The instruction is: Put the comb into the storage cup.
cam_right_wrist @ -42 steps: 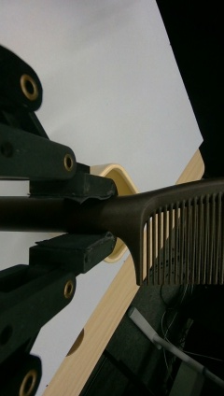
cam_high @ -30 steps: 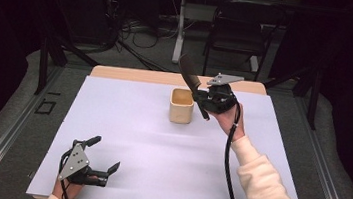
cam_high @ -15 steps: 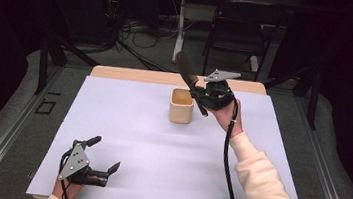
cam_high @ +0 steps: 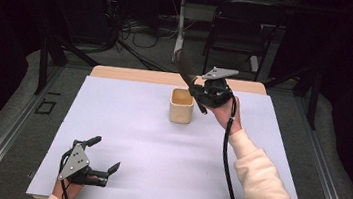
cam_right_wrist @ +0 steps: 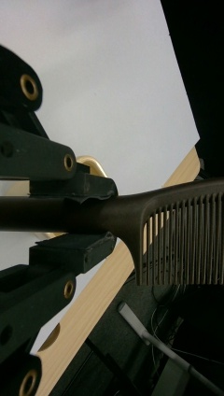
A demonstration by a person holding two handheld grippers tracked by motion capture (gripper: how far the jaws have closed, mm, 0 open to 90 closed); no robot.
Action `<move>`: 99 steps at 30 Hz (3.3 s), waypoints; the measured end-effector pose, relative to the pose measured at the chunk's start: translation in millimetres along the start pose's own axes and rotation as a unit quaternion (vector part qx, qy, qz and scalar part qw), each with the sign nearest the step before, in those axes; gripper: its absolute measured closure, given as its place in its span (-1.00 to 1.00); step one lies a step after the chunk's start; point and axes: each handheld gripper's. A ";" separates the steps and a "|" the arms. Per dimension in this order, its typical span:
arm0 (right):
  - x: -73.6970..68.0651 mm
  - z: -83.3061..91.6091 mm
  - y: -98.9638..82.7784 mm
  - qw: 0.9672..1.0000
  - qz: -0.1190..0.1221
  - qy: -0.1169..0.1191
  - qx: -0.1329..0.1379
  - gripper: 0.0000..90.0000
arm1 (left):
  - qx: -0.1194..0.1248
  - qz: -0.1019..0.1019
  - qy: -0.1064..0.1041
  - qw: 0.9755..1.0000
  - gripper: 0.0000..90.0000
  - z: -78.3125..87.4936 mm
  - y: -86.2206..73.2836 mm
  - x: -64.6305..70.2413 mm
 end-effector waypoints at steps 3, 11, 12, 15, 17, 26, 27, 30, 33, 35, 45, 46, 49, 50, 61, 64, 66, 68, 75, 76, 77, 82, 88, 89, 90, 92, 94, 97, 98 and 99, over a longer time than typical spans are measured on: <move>-0.5 -1.2 1.3 1.000 0.003 0.000 0.000 0.61 | 0.001 0.000 0.000 1.000 -0.99 0.2 0.0 0.0; 0.6 -3.2 4.3 1.000 0.010 -0.002 -0.004 0.61 | 0.000 0.000 0.000 1.000 -0.99 0.1 -0.1 -0.1; 0.8 -3.6 4.8 1.000 0.010 -0.002 -0.004 0.61 | 0.000 0.000 0.000 1.000 -0.99 0.1 0.0 0.0; 1.5 -4.8 6.5 1.000 0.013 -0.003 -0.004 0.61 | 0.000 0.000 0.000 1.000 -0.99 0.0 0.0 0.0; 1.8 -5.9 7.9 1.000 0.014 -0.003 -0.003 0.61 | 0.000 0.000 0.000 1.000 -0.99 0.0 0.0 -0.1; 0.8 -11.2 13.0 1.000 0.017 -0.004 -0.002 0.61 | 0.000 -0.001 0.000 1.000 -0.99 0.2 0.0 0.0; 0.6 -11.8 13.6 1.000 0.018 -0.004 -0.002 0.61 | 0.001 0.000 0.000 1.000 -0.99 0.2 -0.1 0.0; 0.5 -13.3 15.8 1.000 0.019 -0.001 0.000 0.61 | -0.001 0.000 0.001 1.000 -0.99 -0.1 -0.2 -0.2; 0.6 -14.3 18.6 1.000 0.021 -0.001 0.002 0.61 | -0.001 -0.002 0.000 1.000 -0.99 -0.3 -0.1 0.2; -0.2 -14.7 20.7 1.000 0.023 -0.001 0.002 0.61 | 0.000 -0.002 0.000 1.000 -0.99 0.0 -0.1 0.1; -2.5 -20.5 27.6 1.000 0.029 -0.001 0.005 0.61 | 0.002 -0.001 0.000 1.000 -0.99 0.6 0.1 0.0; -2.6 -20.4 28.7 1.000 0.030 -0.001 0.005 0.61 | 0.002 -0.001 0.001 1.000 -0.99 0.6 0.2 0.1; -3.2 -21.2 31.7 0.999 0.033 -0.002 0.005 0.61 | 0.002 -0.001 0.000 1.000 -0.99 0.5 0.0 -0.1; -3.3 -21.4 32.6 0.999 0.033 -0.002 0.005 0.61 | 0.002 -0.001 0.000 1.000 -0.99 0.6 0.1 -0.1; -3.2 -25.6 37.2 0.999 0.035 -0.007 0.009 0.61 | 0.002 0.000 -0.001 1.000 -0.99 0.6 0.0 -0.3; -3.9 -26.5 39.0 0.999 0.034 -0.008 0.013 0.61 | 0.002 0.001 0.000 1.000 -0.99 0.6 -0.1 -0.3; -5.0 -26.9 40.6 0.999 0.037 -0.008 0.018 0.61 | 0.002 0.001 -0.001 1.000 -0.99 0.3 -0.2 -0.4; -6.8 -27.5 41.9 0.999 0.038 -0.008 0.021 0.61 | 0.001 0.000 -0.001 1.000 -0.99 0.2 -0.1 -0.2; -11.8 -31.5 45.5 0.999 0.042 -0.009 0.033 0.61 | 0.002 0.000 -0.001 1.000 -0.99 0.9 0.2 -0.2; -12.0 -32.3 45.5 0.999 0.042 -0.007 0.034 0.61 | 0.002 0.000 0.000 1.000 -0.99 0.8 0.2 -0.1; -12.4 -33.3 45.5 0.998 0.043 -0.008 0.036 0.61 | 0.002 0.001 0.000 1.000 -0.99 0.8 0.2 -0.1; -13.3 -36.1 44.9 0.998 0.040 -0.005 0.040 0.61 | 0.002 0.002 -0.001 1.000 -0.99 0.6 0.1 -0.1; -12.7 -40.0 43.2 0.998 0.033 -0.006 0.048 0.61 | 0.002 0.003 0.000 1.000 -0.99 0.7 -0.1 -0.5; -12.3 -40.8 42.8 0.998 0.032 -0.004 0.048 0.61 | 0.002 0.003 -0.001 1.000 -0.99 0.6 -0.1 -0.5; -12.2 -41.8 42.3 0.998 0.031 -0.004 0.049 0.61 | 0.002 0.003 -0.001 1.000 -0.99 0.6 0.0 -0.4; -12.3 -44.3 41.1 0.998 0.029 -0.001 0.049 0.61 | 0.004 0.003 -0.001 1.000 -0.99 0.9 0.0 -0.6; -12.8 -45.7 40.6 0.998 0.030 -0.002 0.049 0.61 | 0.003 0.003 -0.001 1.000 -0.99 0.9 -0.1 -1.0; -13.1 -46.8 40.8 0.998 0.030 -0.002 0.055 0.61 | 0.003 0.003 0.000 1.000 -0.99 1.0 0.1 -0.5; -13.3 -47.2 40.7 0.998 0.030 -0.002 0.055 0.61 | 0.002 0.003 0.000 1.000 -0.99 1.1 0.1 -0.5; -13.4 -47.6 40.4 0.998 0.029 -0.001 0.055 0.61 | 0.003 0.002 0.001 1.000 -0.99 1.2 0.2 -0.4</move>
Point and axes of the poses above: each handheld gripper's, and its own axes: z roughly backward along the jaws, y roughly out of its top, x roughly to its right, and after that the axes turned 3 degrees about z, right-handed
